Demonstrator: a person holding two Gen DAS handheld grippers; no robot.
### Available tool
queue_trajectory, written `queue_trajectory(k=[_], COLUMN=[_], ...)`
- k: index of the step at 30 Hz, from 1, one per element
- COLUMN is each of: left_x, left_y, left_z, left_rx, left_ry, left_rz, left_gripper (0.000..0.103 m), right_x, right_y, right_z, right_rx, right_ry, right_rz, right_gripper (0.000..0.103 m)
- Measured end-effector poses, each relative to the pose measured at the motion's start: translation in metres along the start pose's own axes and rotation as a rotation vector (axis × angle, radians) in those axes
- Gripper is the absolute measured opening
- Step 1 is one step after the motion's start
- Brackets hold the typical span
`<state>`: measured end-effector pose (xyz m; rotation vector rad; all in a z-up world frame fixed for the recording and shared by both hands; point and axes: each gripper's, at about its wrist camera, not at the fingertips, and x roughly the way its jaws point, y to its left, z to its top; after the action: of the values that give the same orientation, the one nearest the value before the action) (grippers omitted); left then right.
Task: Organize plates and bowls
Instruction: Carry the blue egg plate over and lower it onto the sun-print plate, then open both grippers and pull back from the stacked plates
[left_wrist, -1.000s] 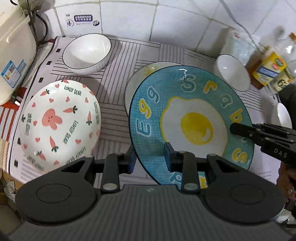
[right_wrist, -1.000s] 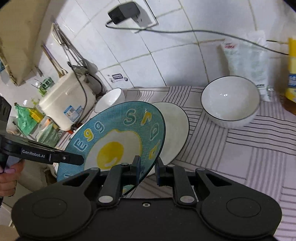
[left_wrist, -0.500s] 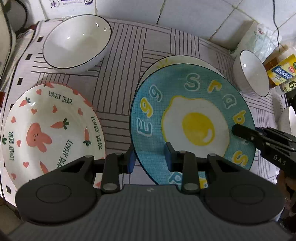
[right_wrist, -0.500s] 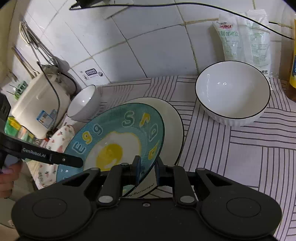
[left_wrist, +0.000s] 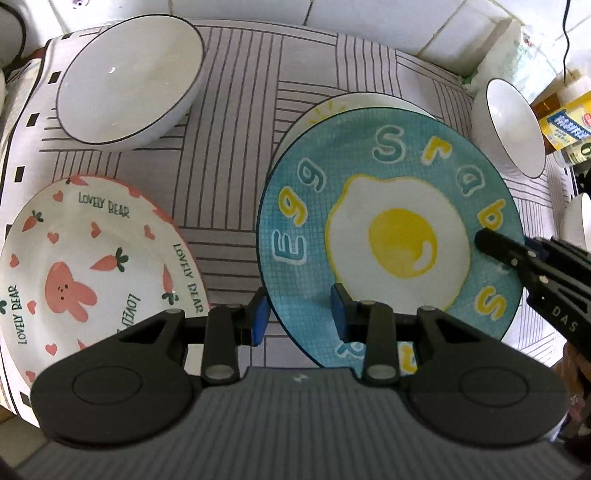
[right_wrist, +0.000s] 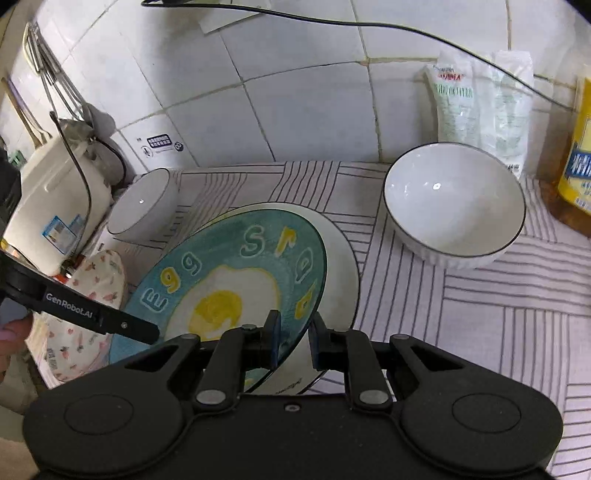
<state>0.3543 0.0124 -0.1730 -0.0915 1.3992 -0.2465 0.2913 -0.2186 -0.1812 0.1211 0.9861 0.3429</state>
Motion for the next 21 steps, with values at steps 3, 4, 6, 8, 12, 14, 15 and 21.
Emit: queue_trajectory(k=[3, 4, 6, 8, 12, 14, 15, 21], left_x=[0.004, 0.006, 0.007, 0.008, 0.006, 0.005, 0.005, 0.004], left_y=[-0.007, -0.008, -0.01, -0.014, -0.019, -0.02, -0.022, -0.028], left_z=[-0.001, -0.001, -0.003, -0.004, -0.008, -0.011, -0.014, -0.022], left_rx=[0.01, 0.007, 0.001, 0.002, -0.005, -0.021, -0.017, -0.053], left_ry=[0.008, 0.008, 0.001, -0.008, -0.025, -0.026, -0.028, -0.055], left_rz=[0.007, 0.007, 0.012, 0.029, 0.057, 0.055, 0.055, 0.07], left_gripper=[0.033, 0.033, 0.033, 0.033, 0.032, 0.031, 0.03, 0.027], right_x=[0.002, 0.003, 0.004, 0.005, 0.005, 0.004, 0.002, 0.002], right_y=[0.009, 0.012, 0.018, 0.024, 0.027, 0.032, 0.037, 0.047], right_z=[0.003, 0.004, 0.003, 0.001, -0.003, -0.009, -0.013, -0.025], right_rx=[-0.049, -0.063, -0.089, -0.116, -0.111, -0.143, -0.19, -0.261], right_ry=[0.007, 0.007, 0.006, 0.006, -0.007, -0.038, -0.072, -0.121], right_rz=[-0.065, -0.082, -0.114, -0.145, -0.187, -0.252, -0.293, -0.213], right_gripper=[0.023, 0.023, 0.027, 0.03, 0.032, 0.029, 0.029, 0.011])
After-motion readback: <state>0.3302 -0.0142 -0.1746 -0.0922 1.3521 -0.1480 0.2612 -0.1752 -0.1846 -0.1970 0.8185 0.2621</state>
